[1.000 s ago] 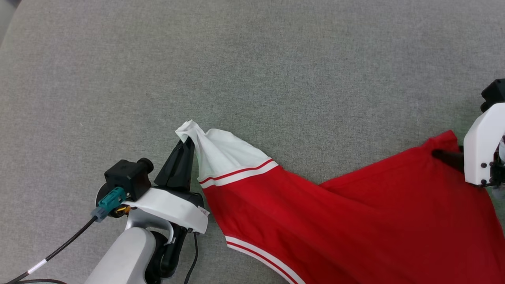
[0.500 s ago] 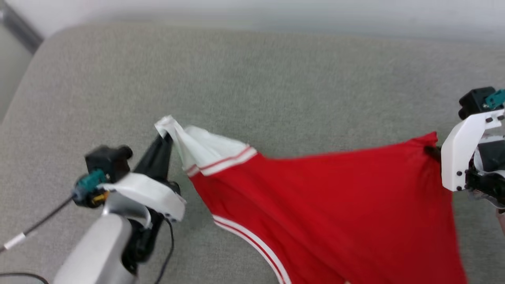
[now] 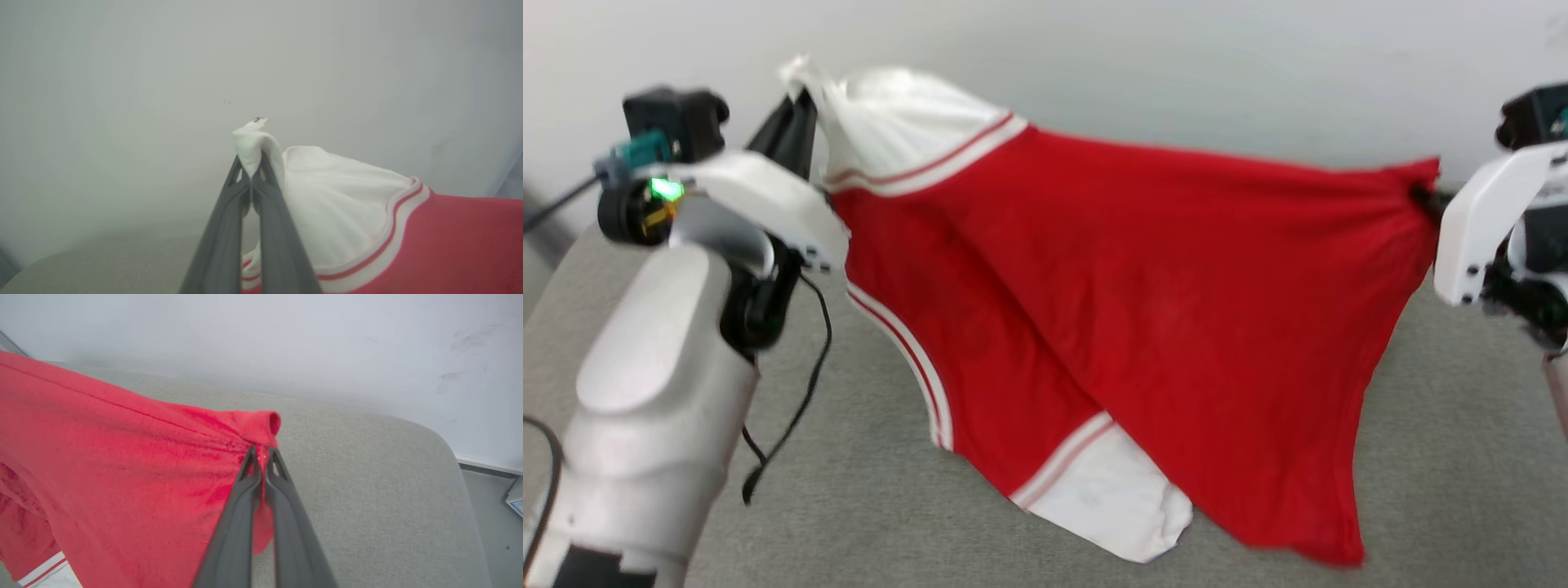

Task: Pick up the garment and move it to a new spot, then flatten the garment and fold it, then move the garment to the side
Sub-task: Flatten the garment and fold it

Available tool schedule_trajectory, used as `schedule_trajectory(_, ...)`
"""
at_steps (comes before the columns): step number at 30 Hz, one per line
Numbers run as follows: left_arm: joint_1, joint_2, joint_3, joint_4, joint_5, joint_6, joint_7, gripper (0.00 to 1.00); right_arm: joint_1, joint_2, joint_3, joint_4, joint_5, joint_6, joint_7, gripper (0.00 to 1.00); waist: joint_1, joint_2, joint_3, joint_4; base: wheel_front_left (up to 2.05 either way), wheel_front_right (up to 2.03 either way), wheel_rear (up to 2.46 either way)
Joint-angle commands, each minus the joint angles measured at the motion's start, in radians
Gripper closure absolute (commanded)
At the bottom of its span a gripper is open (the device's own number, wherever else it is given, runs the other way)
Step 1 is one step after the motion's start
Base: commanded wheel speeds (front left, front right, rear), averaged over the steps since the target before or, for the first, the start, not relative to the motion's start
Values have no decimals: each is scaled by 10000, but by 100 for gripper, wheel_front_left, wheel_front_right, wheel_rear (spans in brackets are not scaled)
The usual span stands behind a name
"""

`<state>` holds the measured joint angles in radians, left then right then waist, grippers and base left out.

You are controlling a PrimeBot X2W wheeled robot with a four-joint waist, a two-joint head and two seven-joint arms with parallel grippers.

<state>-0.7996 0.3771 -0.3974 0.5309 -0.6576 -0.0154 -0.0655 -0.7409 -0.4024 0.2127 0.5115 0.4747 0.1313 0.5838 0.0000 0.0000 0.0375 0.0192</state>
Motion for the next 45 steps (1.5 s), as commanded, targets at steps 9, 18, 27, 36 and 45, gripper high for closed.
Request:
schedule_trajectory(9,-3547,-55,90,2040,533,-304,-749,100,-2697,136,-304,565,-681,-12,-1168,100,0,0,1253,-586,0,0,0)
schedule_trajectory(18,-6466,278,339,2588,841,-343,-1190,100,-5119,226,-614,814,-1143,-14,-2213,100,0,0,3109,-818,0,0,0)
schedule_trajectory(27,-9038,748,447,2474,1136,-333,-1203,100,-7532,36,-720,916,-1343,-15,-3095,100,0,0,5150,-881,0,0,0)
schedule_trajectory(36,-9556,711,519,2778,989,-423,-1411,100,-8707,325,-180,1396,-1278,-14,-3499,100,0,0,6486,-763,0,0,0)
schedule_trajectory(45,-8320,256,610,3550,412,-777,-1719,100,-8322,556,924,2197,-785,-12,-3827,100,0,0,6567,-580,0,0,0)
